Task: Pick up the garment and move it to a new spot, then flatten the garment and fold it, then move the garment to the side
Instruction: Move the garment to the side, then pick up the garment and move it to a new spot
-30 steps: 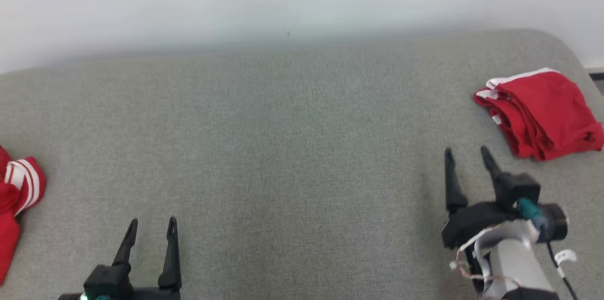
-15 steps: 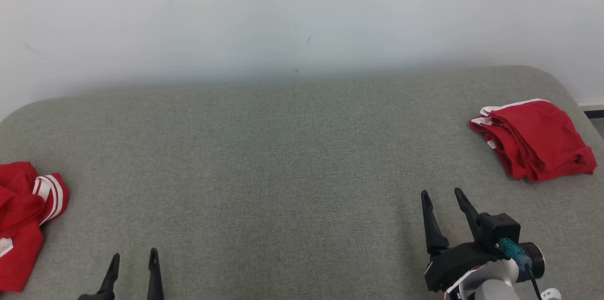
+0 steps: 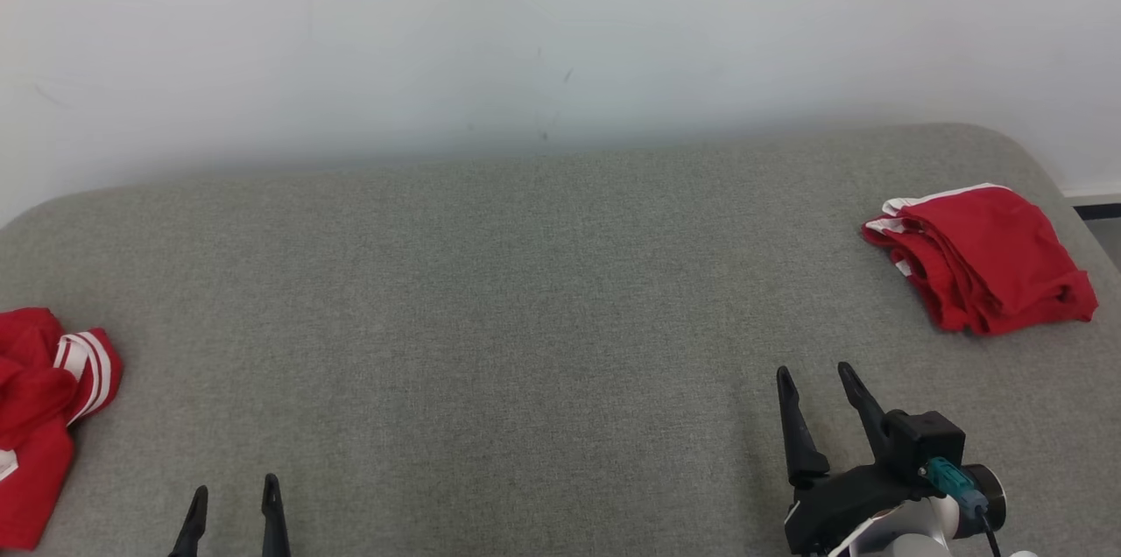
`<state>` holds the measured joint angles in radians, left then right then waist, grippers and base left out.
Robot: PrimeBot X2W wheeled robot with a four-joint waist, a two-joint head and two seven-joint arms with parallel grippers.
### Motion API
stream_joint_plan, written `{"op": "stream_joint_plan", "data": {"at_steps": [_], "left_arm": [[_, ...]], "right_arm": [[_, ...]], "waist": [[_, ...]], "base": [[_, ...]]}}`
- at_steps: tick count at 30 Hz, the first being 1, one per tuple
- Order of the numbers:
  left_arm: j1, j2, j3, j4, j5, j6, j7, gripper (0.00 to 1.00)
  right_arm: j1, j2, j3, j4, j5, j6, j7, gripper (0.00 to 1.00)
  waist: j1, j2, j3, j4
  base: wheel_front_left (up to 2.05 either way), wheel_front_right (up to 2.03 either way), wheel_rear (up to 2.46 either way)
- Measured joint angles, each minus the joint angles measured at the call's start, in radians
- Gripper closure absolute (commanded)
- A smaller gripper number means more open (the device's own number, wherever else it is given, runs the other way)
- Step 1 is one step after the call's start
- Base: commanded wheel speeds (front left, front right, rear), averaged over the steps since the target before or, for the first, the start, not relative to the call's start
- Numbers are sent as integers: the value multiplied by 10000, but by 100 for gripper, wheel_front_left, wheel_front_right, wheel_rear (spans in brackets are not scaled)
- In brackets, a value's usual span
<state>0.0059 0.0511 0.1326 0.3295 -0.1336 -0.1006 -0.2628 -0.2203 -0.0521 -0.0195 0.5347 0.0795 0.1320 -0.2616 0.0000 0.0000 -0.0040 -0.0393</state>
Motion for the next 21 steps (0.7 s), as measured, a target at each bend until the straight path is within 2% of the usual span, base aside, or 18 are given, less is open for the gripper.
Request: {"op": "stream_joint_plan", "data": {"at_steps": [21], "left_arm": [[31,0,-77,4,-75,40,0,0]], "right_arm": [[19,0,251,-48,184,0,-2,0]], "waist": [[0,0,82,202]], "base": [[0,0,0]]}}
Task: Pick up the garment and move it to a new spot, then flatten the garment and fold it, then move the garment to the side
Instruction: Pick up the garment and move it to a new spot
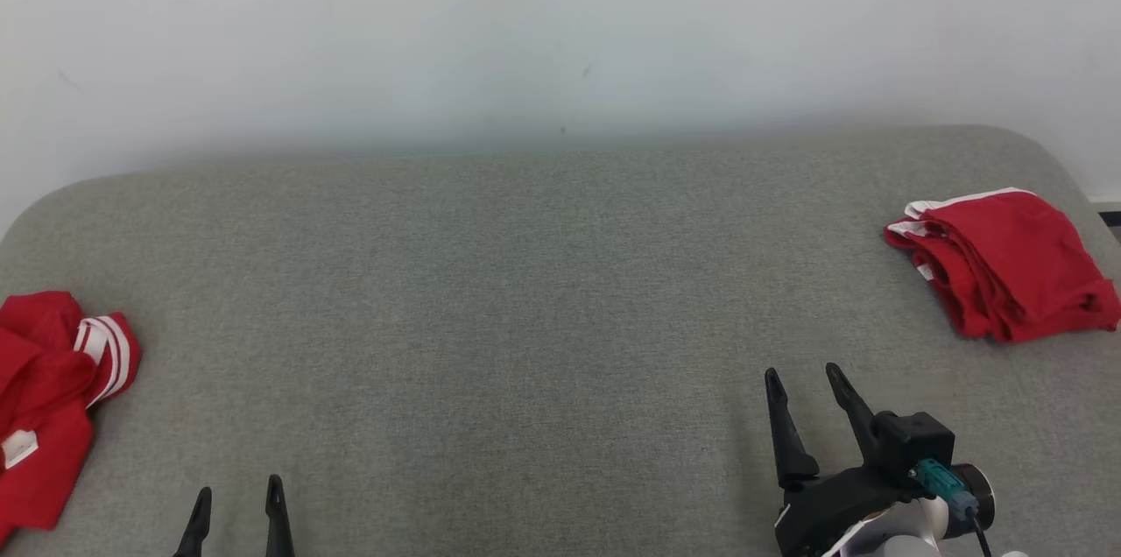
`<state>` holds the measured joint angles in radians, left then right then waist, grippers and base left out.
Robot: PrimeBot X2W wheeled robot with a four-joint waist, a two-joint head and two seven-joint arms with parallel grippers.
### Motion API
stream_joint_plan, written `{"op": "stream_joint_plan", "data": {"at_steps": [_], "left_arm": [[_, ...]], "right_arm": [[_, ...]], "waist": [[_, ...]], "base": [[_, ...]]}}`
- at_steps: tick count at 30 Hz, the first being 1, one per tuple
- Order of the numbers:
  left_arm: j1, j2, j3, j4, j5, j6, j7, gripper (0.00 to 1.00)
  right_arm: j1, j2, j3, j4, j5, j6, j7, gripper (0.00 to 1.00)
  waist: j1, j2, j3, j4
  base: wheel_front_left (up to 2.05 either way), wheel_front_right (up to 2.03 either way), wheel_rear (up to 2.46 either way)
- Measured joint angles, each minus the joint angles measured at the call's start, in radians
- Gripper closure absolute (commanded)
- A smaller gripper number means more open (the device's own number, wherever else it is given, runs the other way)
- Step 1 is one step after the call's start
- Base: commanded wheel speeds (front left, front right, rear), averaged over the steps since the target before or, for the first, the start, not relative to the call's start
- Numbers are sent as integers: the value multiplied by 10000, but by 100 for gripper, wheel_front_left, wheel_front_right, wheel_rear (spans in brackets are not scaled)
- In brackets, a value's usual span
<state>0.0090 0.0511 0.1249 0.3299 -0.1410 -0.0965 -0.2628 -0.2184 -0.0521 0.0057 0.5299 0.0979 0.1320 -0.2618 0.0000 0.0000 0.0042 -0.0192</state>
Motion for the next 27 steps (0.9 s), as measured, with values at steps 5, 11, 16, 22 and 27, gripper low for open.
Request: {"op": "stream_joint_plan", "data": {"at_steps": [5,11,16,22,27], "left_arm": [[-37,-4,0,23,2,84,0,0],[27,-2,221,42,117,117,0,0],[163,10,211,-142,174,332,0,0],[552,-10,176,-495,146,721,2,0],[770,-6,362,-617,117,803,2,0]], "right_arm": [[81,0,255,0,73,0,0,0],[170,2,566,-2,209,0,2,0],[249,6,840,25,330,0,2,0],[337,4,1131,17,489,0,0,0],[332,4,1327,29,621,0,2,0]], "waist": [[0,0,41,487],[0,0,45,1245],[1,1,20,1995],[0,0,-37,2990],[0,0,-83,3802]], "base": [[0,0,0],[0,0,0],[0,0,0],[0,0,0],[0,0,0]]}}
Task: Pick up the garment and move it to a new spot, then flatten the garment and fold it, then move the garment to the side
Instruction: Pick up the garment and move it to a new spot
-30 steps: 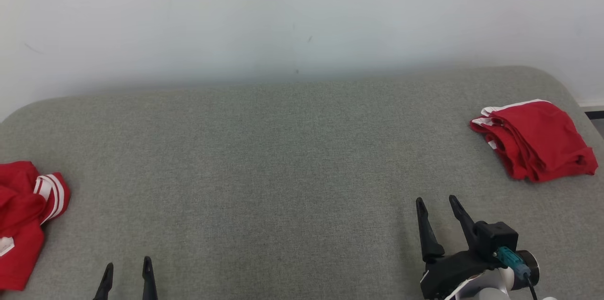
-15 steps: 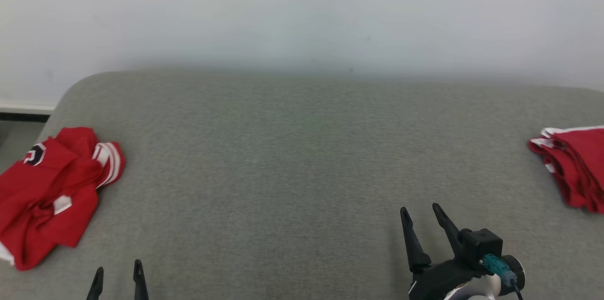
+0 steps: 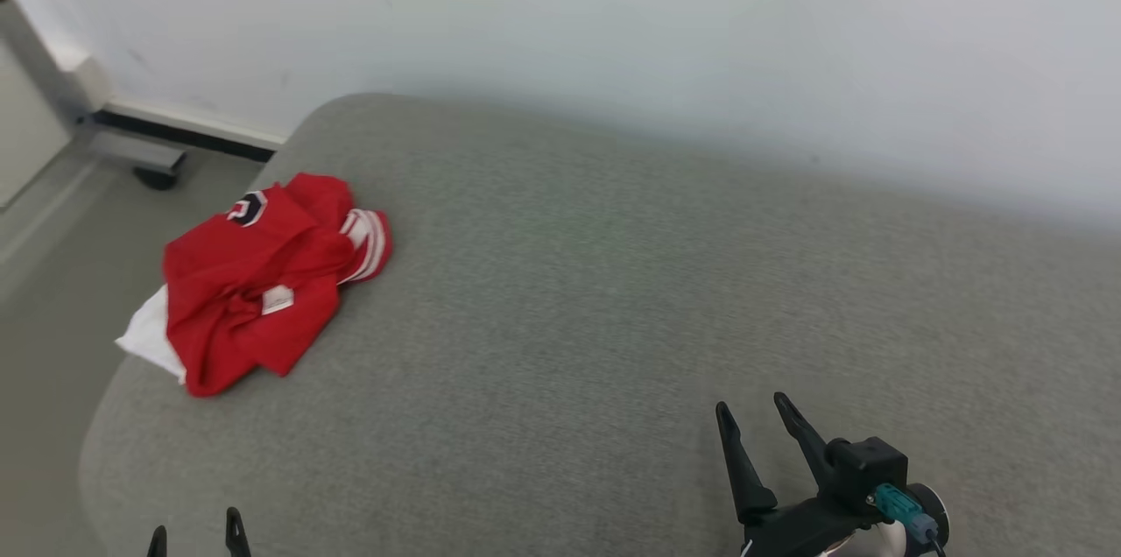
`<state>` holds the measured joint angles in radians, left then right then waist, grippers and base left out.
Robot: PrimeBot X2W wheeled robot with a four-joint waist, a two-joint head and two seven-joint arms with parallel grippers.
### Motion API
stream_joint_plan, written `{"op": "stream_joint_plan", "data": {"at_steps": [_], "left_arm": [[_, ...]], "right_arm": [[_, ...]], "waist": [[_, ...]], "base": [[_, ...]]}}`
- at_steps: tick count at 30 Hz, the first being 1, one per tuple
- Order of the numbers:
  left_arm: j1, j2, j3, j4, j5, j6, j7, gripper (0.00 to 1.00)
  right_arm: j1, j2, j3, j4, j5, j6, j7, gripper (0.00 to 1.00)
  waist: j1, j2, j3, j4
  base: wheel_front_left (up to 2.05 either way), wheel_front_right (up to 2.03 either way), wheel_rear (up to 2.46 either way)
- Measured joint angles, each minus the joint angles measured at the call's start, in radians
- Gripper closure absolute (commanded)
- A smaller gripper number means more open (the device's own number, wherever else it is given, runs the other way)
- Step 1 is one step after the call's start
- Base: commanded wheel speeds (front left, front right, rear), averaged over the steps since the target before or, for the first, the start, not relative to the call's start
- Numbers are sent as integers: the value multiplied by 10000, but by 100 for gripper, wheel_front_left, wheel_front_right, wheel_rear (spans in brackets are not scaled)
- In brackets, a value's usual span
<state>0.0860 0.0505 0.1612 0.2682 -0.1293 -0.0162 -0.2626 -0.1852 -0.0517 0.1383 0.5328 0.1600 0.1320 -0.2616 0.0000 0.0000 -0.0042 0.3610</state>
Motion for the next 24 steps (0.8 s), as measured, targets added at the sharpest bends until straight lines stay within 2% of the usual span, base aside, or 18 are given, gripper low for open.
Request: {"op": "stream_joint_plan", "data": {"at_steps": [6,12,16,18,24], "left_arm": [[178,-2,58,-46,-42,161,-2,0],[203,-2,19,-88,-194,255,-2,0],[207,-2,-59,-96,-512,236,-2,0],[139,-6,-73,-67,-932,84,-2,0],[-471,0,180,339,-1108,-322,-2,0]], "right_arm": [[-6,2,173,19,121,0,-2,0],[-19,4,174,29,128,0,-2,0],[-127,4,184,21,75,0,0,0],[-193,4,167,-8,42,0,-2,0],[-348,4,52,-136,-282,0,-2,0]], "waist": [[0,0,-53,842],[0,0,-62,1345],[0,1,70,1358],[0,1,162,1304],[0,2,455,1095]], "base": [[0,0,0],[0,0,0],[0,0,0],[0,0,0],[0,0,0]]}}
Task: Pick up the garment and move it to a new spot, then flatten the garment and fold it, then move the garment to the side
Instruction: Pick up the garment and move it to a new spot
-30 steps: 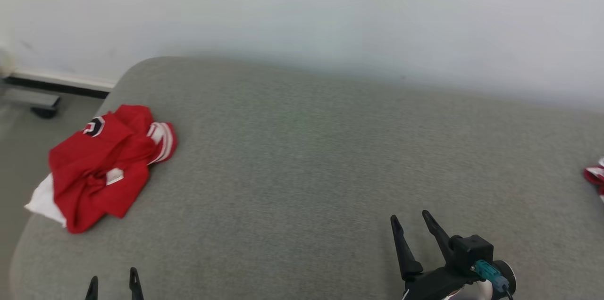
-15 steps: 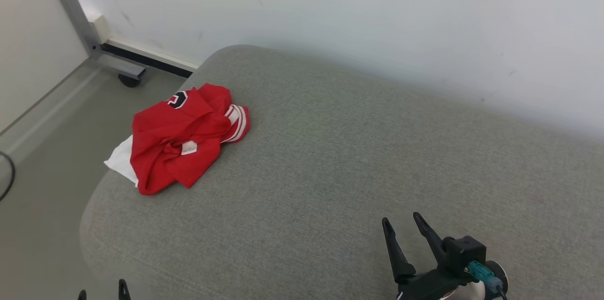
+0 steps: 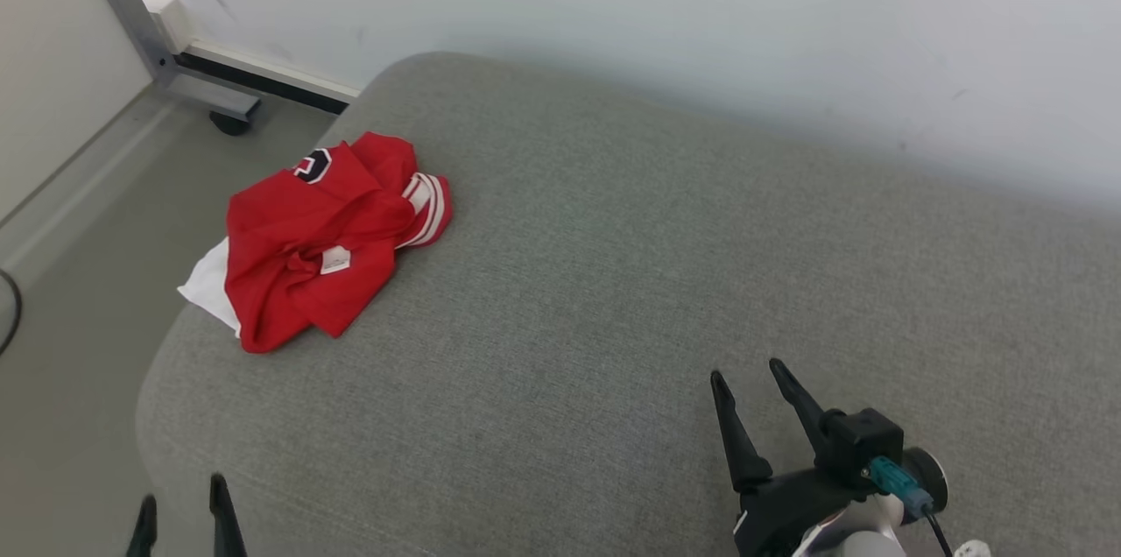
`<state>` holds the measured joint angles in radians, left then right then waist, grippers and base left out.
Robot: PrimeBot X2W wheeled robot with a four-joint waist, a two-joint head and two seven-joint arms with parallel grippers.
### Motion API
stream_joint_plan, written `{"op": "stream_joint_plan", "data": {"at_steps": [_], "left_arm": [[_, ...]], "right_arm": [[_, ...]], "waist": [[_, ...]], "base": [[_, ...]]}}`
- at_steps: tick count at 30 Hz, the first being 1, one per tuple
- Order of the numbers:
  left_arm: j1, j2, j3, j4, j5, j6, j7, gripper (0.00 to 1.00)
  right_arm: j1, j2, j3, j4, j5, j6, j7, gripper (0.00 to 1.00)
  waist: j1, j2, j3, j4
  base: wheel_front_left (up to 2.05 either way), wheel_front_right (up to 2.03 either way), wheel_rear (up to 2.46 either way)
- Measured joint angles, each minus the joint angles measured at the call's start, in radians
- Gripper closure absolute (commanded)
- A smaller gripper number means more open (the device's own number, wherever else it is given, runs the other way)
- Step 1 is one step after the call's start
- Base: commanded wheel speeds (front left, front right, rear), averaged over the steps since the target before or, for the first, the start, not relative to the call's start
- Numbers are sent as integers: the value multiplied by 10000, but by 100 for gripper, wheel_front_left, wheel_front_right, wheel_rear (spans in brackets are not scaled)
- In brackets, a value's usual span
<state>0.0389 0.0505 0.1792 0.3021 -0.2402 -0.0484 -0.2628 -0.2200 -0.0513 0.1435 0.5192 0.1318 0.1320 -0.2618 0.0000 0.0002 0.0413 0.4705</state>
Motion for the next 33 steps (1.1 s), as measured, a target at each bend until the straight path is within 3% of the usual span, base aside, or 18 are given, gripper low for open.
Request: {"op": "stream_joint_plan", "data": {"at_steps": [5,11,24,27,33], "left_arm": [[-1225,412,186,874,-391,-602,2,0],[-3316,1538,-92,2153,-773,-767,0,0],[-6423,4092,-2886,4211,-3160,-830,268,0],[-6804,4366,-3294,4679,-3377,-830,357,0],[-7555,4355,-3522,6178,-3601,-830,736,0]], "right_arm": [[-286,8,-144,-188,-393,0,0,0],[-658,-2,-341,-514,-876,0,0,0],[-1458,-692,-364,-1383,-1174,0,2,0],[-1512,-750,-435,-1553,-1181,0,-25,0],[-1659,-750,-633,-1881,-1237,0,-46,0]], "waist": [[0,0,457,-243],[1,0,1175,-536],[3,1,3000,-1460],[2,0,3353,-1727],[2,-1,3946,-2140]], "base": [[0,0,0],[0,0,0],[0,0,0],[0,0,0],[0,0,0]]}}
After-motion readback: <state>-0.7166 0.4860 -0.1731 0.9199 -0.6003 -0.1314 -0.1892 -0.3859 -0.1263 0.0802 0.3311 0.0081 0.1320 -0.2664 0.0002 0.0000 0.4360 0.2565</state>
